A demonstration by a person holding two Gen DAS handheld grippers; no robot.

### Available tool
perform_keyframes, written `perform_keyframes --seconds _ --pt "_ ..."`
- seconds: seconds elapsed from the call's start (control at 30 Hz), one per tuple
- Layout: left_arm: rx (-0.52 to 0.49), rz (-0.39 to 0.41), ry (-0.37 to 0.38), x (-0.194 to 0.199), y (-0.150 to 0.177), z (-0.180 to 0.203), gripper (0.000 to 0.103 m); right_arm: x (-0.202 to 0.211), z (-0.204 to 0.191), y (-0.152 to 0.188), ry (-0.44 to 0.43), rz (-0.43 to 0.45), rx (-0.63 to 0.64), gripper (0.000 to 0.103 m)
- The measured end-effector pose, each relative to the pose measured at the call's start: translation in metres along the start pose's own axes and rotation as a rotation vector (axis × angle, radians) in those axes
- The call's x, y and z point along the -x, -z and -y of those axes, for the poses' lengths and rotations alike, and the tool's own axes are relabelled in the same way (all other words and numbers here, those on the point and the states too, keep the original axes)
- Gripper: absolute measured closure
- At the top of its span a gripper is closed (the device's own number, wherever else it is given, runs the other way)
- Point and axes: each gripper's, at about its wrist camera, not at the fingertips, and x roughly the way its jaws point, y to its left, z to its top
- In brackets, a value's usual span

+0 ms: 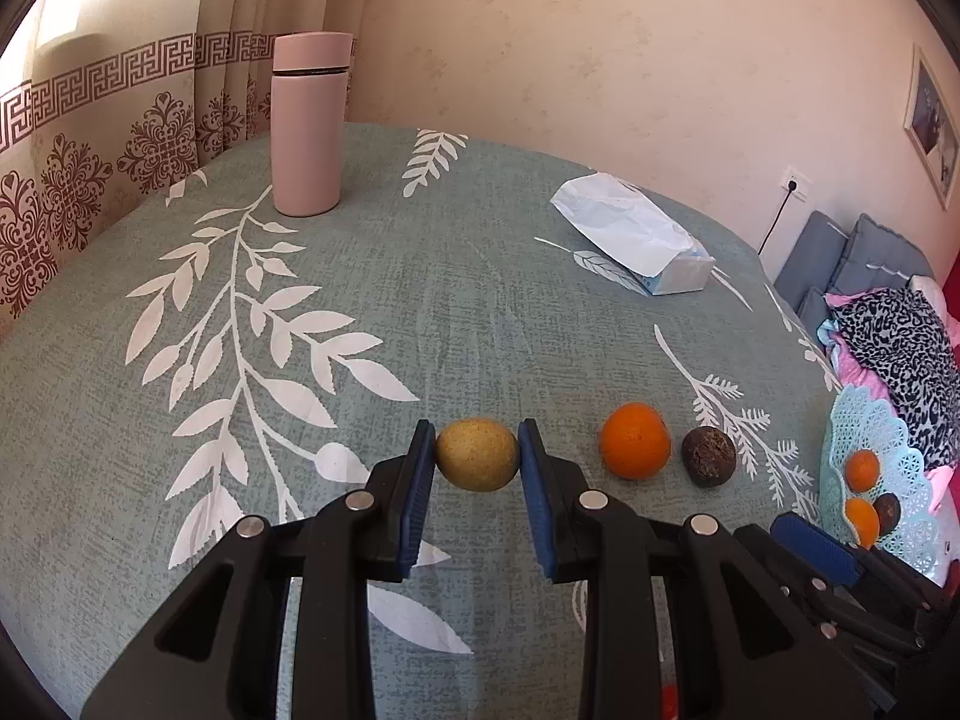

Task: Organize fruits
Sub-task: 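Close the right tool on the dark purple beet while the left tool holds the potato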

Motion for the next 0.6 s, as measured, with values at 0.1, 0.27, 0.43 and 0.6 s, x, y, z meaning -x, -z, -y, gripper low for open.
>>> perform_keyframes --seconds 0.1,0.27,0.43,0.6 --pt "0.002 -0.004 0.006 -0.001 0.000 0.000 0.074 -0.012 -0.003 -0.009 0.064 0.014 0.032 0.062" --pt "0.010 -0.006 0.011 -0.001 0.000 -0.002 0.074 -0.032 -0.004 -0.023 0.144 0.024 0.079 0.062" --pt "0.016 -0.005 0.014 -0.001 0.000 -0.003 0.074 -0.059 0.002 -0.032 0.179 -0.016 0.074 0.062" --pt "0.012 -0.006 0.019 -0.001 0.000 -0.003 0.074 -0.065 0.004 -0.033 0.180 -0.015 0.068 0.061"
